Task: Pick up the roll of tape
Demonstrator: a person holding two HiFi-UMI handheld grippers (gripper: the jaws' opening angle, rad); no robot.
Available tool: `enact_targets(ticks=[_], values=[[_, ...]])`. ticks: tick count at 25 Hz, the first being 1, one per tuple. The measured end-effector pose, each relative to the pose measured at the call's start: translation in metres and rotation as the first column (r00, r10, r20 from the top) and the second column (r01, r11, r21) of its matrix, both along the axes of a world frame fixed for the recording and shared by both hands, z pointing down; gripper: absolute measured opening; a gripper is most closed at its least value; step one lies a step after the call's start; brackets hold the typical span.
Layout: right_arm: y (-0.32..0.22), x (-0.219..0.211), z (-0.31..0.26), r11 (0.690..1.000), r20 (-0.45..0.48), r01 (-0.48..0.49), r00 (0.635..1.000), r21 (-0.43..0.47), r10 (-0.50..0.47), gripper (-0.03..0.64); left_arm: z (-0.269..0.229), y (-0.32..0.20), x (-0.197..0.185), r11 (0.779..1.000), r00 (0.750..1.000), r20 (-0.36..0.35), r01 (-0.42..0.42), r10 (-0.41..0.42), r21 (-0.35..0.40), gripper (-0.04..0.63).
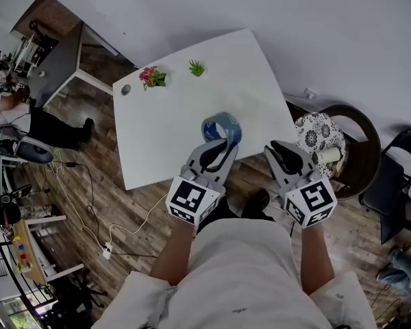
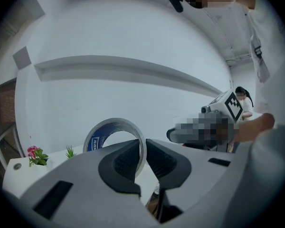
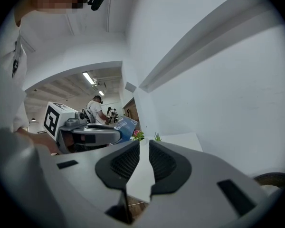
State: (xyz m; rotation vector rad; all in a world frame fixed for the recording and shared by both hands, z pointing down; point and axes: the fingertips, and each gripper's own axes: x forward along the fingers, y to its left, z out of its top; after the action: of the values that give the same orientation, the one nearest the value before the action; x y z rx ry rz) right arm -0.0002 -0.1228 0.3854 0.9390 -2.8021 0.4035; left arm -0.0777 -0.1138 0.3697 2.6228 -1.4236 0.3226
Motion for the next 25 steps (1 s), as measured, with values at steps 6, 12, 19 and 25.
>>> enact_targets(ticks=[6,12,19,25], values=[[0.005,-0.01,-0.006,1.0,-0.004,0.001,1.0,0.014,-0.001,0.066,-0.013,0.002,-0.01,0.999,0.998,-0.061,0.025,-0.023,0.034,0.054],[0.009,-0.015,-0.018,0.999,-0.004,0.013,1.0,0.045,-0.013,0.054,-0.025,0.003,-0.01,0.998,0.99,-0.139,0.037,-0.029,0.05,0.054],[0.007,-0.015,-0.027,0.998,0.008,0.001,1.0,0.065,-0.002,0.033,-0.028,0.006,-0.009,0.998,0.985,-0.173,0.03,-0.02,0.056,0.054],[0.001,-0.013,-0.032,0.997,0.014,-0.016,1.0,0.078,0.015,0.018,-0.031,0.002,-0.007,0.998,0.983,-0.181,0.022,-0.011,0.059,0.054]])
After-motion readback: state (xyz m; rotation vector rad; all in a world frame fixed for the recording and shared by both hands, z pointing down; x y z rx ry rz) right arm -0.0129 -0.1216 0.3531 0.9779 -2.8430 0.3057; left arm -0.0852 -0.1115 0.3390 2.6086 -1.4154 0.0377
